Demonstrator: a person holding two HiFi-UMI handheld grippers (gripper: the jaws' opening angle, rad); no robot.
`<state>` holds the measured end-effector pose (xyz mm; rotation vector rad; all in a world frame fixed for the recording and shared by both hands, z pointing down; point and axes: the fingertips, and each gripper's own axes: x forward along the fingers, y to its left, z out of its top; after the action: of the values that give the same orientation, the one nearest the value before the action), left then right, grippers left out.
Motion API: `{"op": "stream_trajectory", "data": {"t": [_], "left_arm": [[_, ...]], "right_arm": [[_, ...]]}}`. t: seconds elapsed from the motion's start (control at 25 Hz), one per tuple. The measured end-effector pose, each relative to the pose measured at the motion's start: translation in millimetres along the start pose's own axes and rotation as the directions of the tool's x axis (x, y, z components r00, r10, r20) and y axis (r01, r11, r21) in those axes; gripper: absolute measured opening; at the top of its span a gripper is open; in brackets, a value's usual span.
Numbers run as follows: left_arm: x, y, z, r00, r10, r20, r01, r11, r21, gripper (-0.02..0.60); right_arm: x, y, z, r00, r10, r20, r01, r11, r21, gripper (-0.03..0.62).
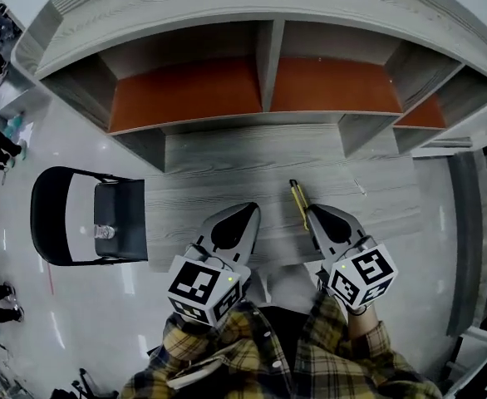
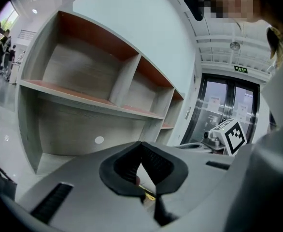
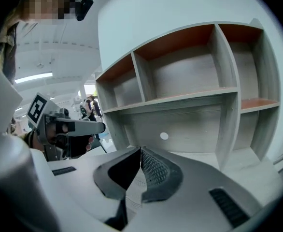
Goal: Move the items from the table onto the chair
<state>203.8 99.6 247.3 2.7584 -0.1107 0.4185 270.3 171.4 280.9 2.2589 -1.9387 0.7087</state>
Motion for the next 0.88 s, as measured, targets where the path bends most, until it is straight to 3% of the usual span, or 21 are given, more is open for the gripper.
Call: {"op": "stream_trajectory", "data": {"t": [0.2,0.68,0.88], "left_arm": [[7.2,4.4,-10.0,0.999,-0.019,-0.034,0.018,1.0,-0.018,0.005],[5.3,13.8,-25.3,0.994,0.091,-0.054,-0.095,0.994,-0.061,0.005],[3.0,12.0,-29.6,0.991,0.12,-0.058,-0.123,0.991,-0.061,0.005]], "right_arm": [[-1.4,-8.4,-19.0,0.998,-0.032,-0.053,0.033,0.999,0.027,0.018],[19.9,-29.4,-49.5,0.987,0.03,-0.156,-0.026,0.999,0.028,0.021],[22.7,-42.3,-66.7,0.983,0.019,-0.183,-0.008,0.998,0.059,0.023]]}}
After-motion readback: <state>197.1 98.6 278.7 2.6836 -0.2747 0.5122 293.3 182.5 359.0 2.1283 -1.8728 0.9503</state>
